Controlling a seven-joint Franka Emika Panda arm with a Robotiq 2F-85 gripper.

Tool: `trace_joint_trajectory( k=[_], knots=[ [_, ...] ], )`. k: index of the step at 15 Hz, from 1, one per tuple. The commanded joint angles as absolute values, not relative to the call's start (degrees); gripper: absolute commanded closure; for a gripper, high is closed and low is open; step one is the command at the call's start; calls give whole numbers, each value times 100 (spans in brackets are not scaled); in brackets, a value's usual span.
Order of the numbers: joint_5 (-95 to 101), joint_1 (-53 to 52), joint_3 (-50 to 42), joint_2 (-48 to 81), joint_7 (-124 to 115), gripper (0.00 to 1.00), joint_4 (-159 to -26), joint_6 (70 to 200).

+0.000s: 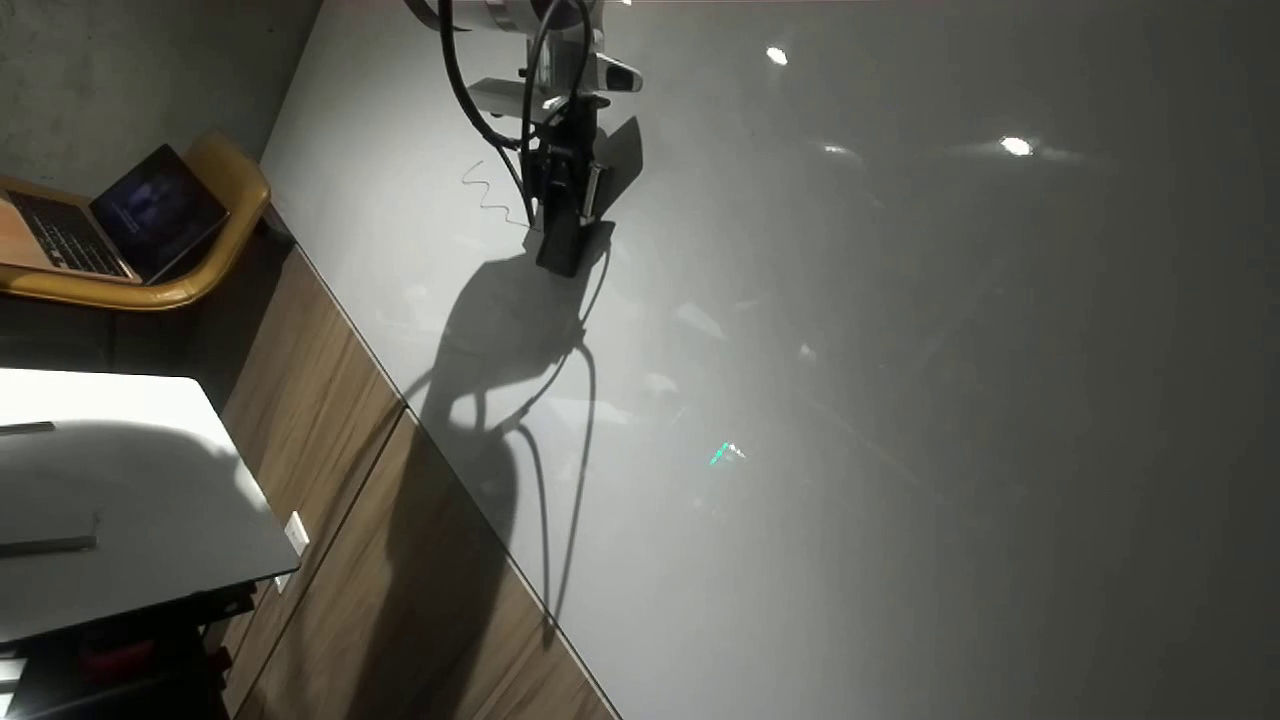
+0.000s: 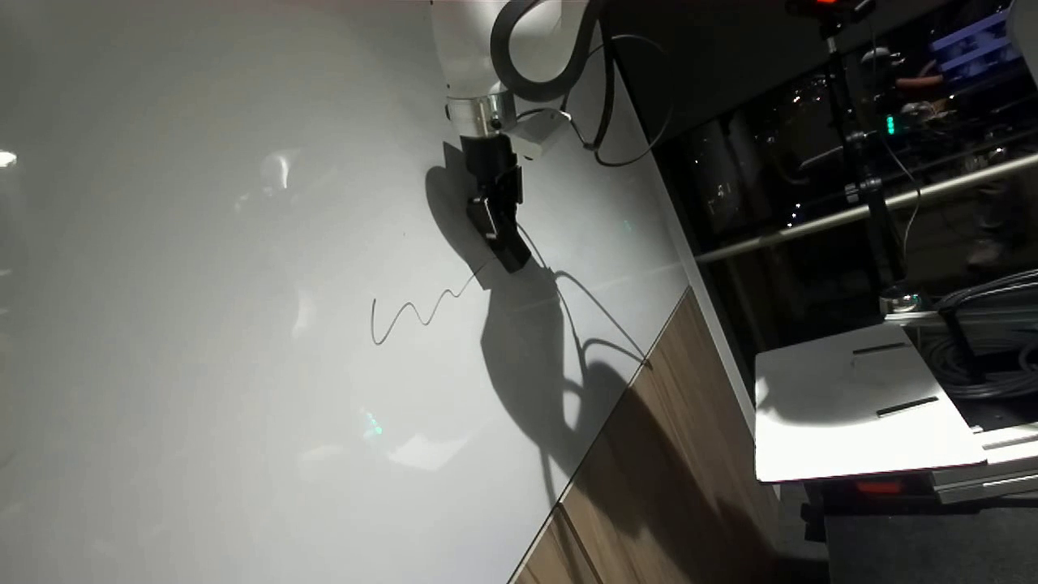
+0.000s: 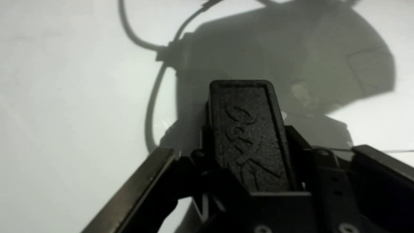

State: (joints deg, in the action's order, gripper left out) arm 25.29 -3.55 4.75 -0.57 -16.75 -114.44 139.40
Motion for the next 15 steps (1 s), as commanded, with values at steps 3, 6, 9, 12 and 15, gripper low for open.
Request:
trace_joint_trajectory(
  k=[3,6,9,12,15],
  knots=[
    [2621,-496,551,486,-1774,70,-10827,14109],
    [2633,-588,591,552,-1777,70,-10671,14012],
    [2636,-699,650,683,-1780,70,-10455,13904],
    [2658,-833,724,838,-1797,70,-10241,13760],
    [2687,-993,801,1022,-1821,70,-10010,13609]
  ],
)
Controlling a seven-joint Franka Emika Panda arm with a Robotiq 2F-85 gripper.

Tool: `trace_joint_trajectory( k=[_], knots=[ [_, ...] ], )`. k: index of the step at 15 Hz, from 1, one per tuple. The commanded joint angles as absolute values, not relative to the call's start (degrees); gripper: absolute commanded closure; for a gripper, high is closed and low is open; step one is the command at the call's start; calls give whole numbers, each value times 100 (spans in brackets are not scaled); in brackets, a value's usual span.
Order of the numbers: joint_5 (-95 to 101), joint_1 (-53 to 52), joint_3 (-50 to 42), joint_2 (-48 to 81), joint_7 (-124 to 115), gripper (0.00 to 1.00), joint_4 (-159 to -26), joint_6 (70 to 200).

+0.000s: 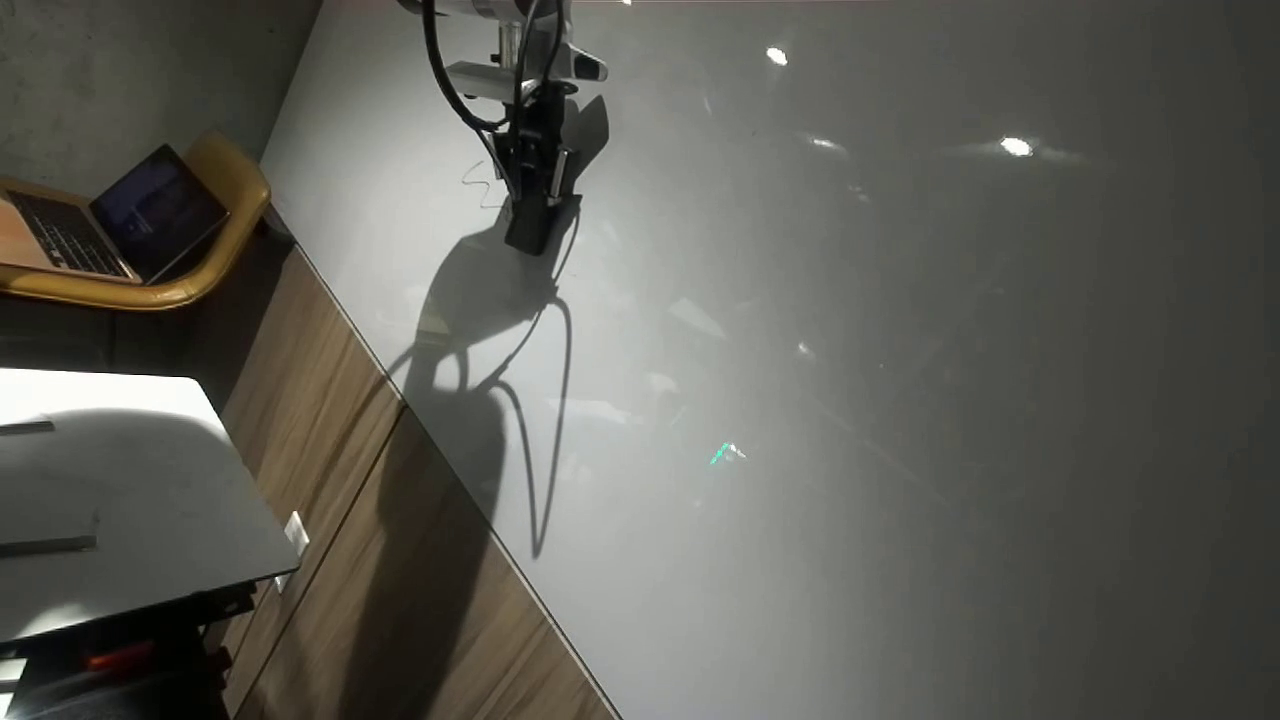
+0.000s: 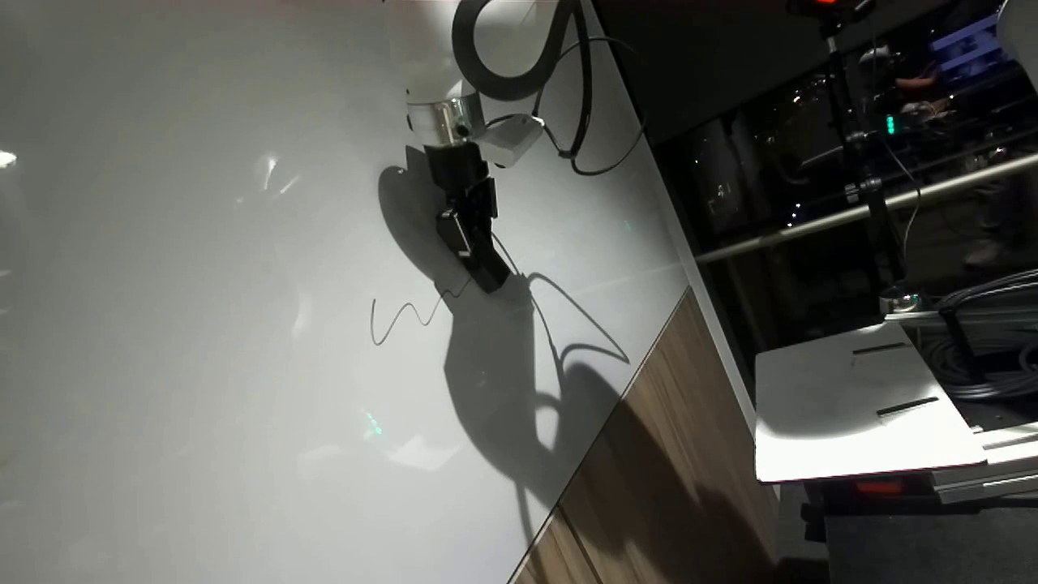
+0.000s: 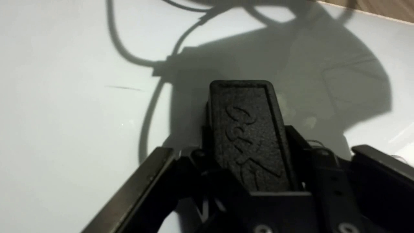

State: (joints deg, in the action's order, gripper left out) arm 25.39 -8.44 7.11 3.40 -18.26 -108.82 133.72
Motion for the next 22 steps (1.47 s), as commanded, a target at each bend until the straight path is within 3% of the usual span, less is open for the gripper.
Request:
trace_joint_trajectory(
  k=[1,12,22],
  knots=[
    [2685,-1046,821,1071,-1821,70,-9940,13562],
    [2782,-1685,905,1690,-1799,70,-9232,13271],
    [3046,-2394,847,2560,-1692,70,-7957,12198]
  ],
)
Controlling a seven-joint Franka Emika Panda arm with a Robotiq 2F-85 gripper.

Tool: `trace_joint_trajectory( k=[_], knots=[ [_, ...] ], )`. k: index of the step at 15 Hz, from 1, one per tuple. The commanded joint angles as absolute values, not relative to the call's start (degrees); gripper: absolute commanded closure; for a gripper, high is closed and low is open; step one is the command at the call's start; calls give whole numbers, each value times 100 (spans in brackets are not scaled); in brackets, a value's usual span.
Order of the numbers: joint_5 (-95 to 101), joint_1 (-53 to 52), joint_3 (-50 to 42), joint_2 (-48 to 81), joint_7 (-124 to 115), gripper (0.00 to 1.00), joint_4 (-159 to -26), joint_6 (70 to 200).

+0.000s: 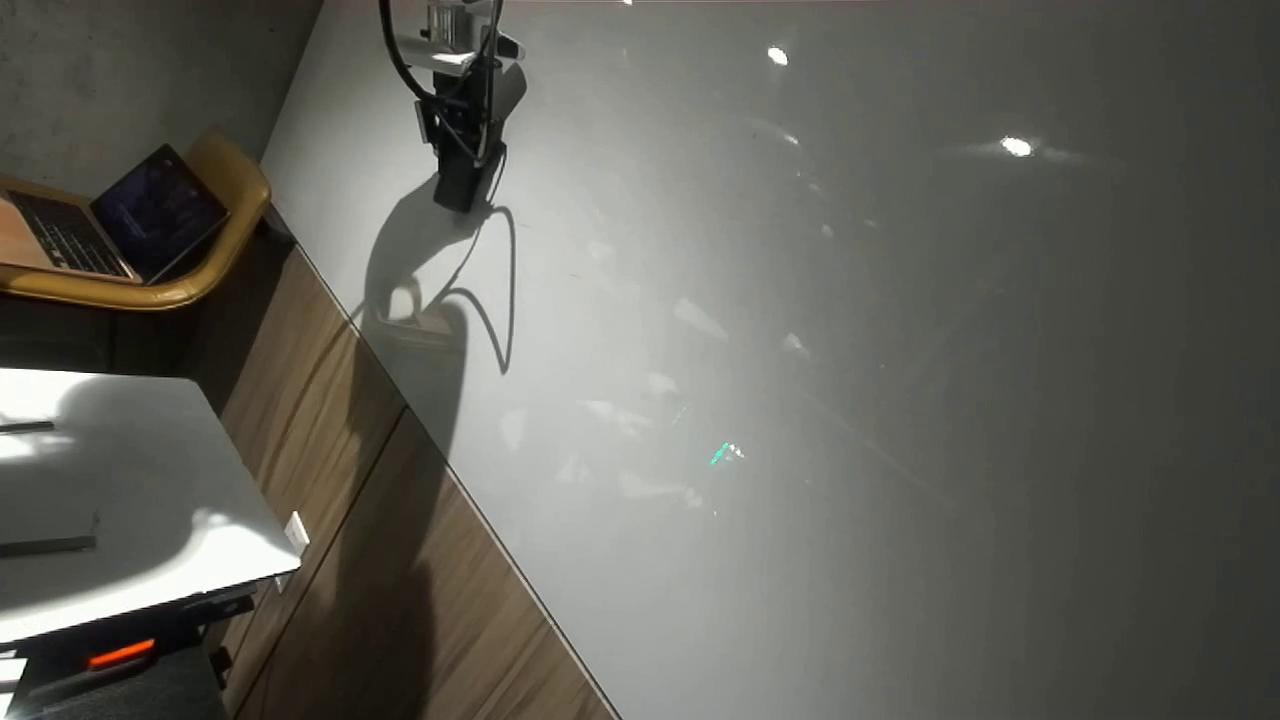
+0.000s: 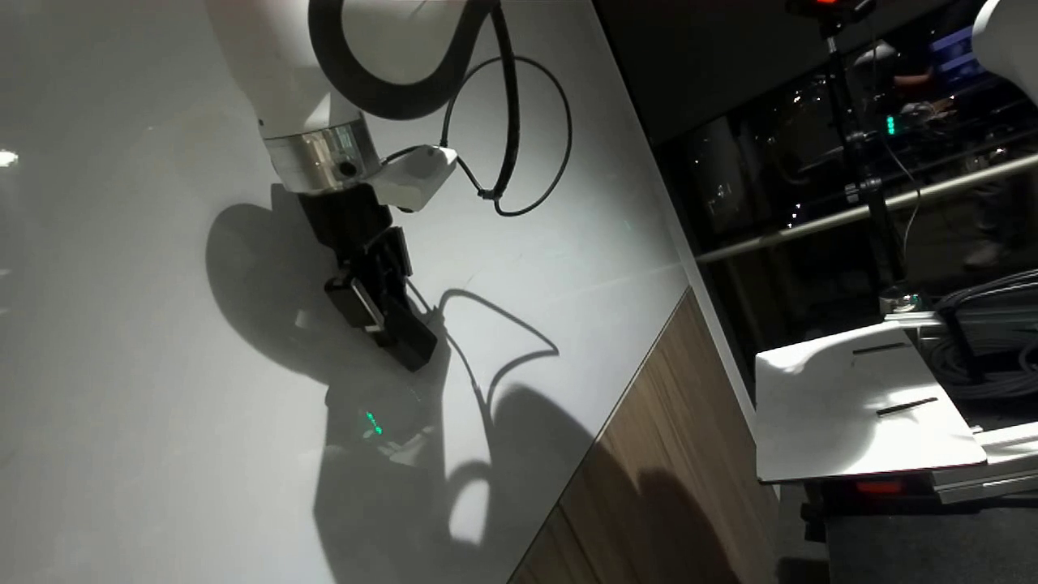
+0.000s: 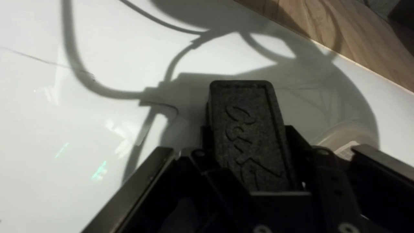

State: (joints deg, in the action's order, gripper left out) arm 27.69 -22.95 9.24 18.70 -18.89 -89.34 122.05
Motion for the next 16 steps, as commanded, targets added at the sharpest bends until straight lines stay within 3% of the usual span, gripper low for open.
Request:
trace_joint_trajectory(
  k=[1,16],
  knots=[
    [3071,-2434,830,2615,-1670,70,-7868,12096],
    [3748,-3051,808,2869,-1951,70,-7874,11848]
  ],
)
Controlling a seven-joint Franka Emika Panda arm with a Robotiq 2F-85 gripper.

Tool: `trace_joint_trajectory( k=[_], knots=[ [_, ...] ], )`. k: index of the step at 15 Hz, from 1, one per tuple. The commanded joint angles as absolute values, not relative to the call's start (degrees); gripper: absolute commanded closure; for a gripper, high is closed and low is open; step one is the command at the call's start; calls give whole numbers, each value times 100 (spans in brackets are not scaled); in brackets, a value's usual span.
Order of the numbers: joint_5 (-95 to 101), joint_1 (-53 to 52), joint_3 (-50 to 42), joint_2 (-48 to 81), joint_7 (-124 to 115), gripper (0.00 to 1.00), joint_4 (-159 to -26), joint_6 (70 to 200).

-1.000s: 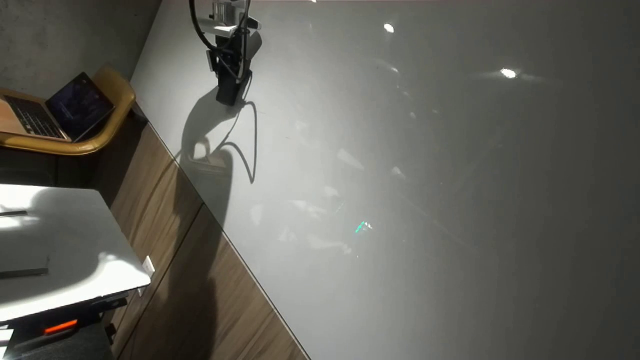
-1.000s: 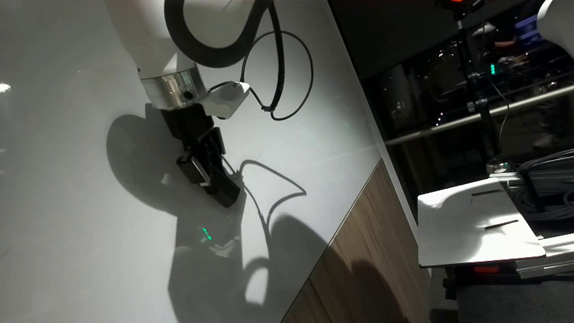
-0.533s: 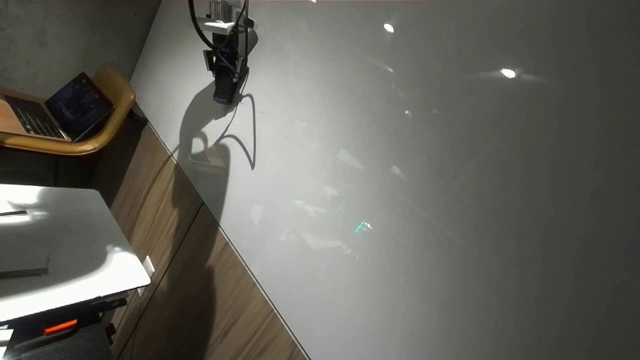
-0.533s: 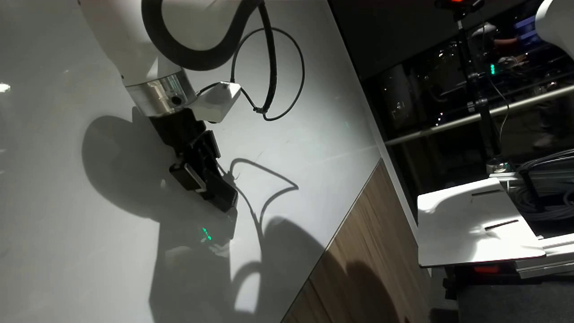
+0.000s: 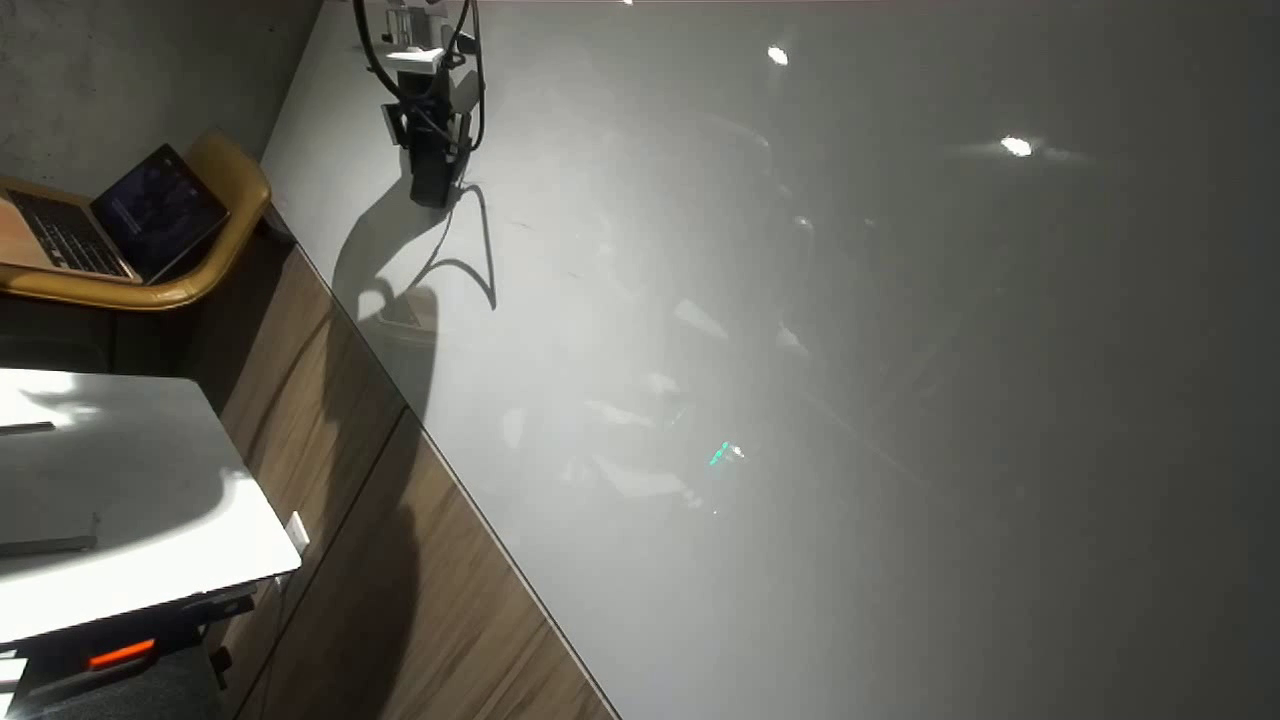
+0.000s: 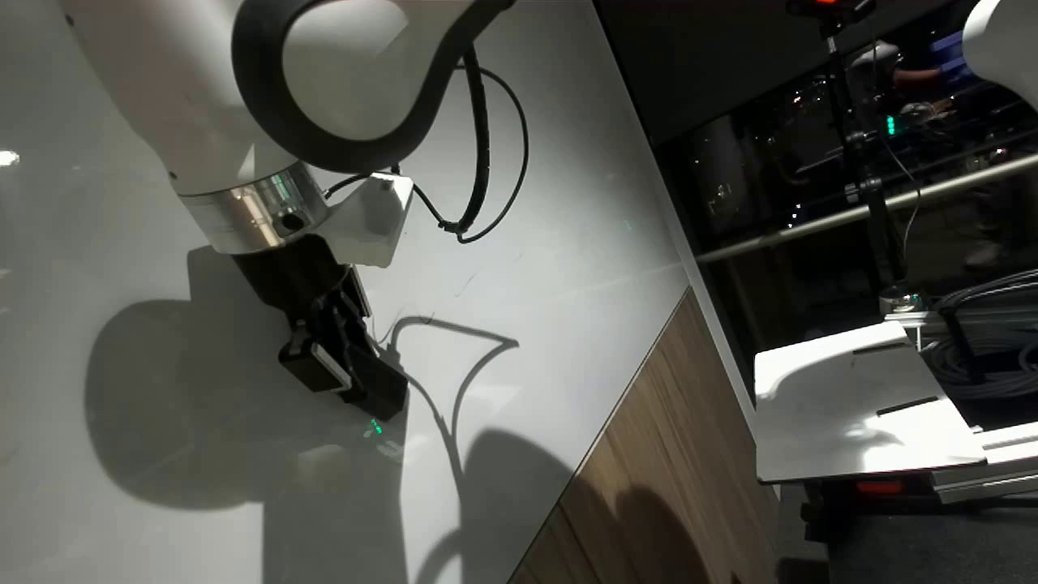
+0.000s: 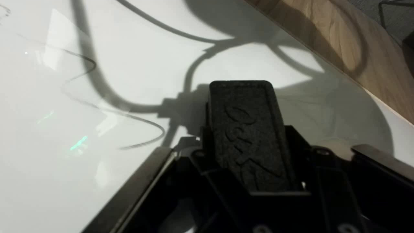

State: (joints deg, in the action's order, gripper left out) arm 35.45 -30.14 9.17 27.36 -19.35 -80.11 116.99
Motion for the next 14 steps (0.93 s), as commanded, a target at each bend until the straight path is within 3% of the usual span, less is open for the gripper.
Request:
trace_joint_trajectory(
  k=[1,14],
  knots=[
    [3769,-3046,797,2869,-1954,70,-7899,11842],
    [3852,-2661,556,2123,-2154,70,-8626,11906]
  ],
)
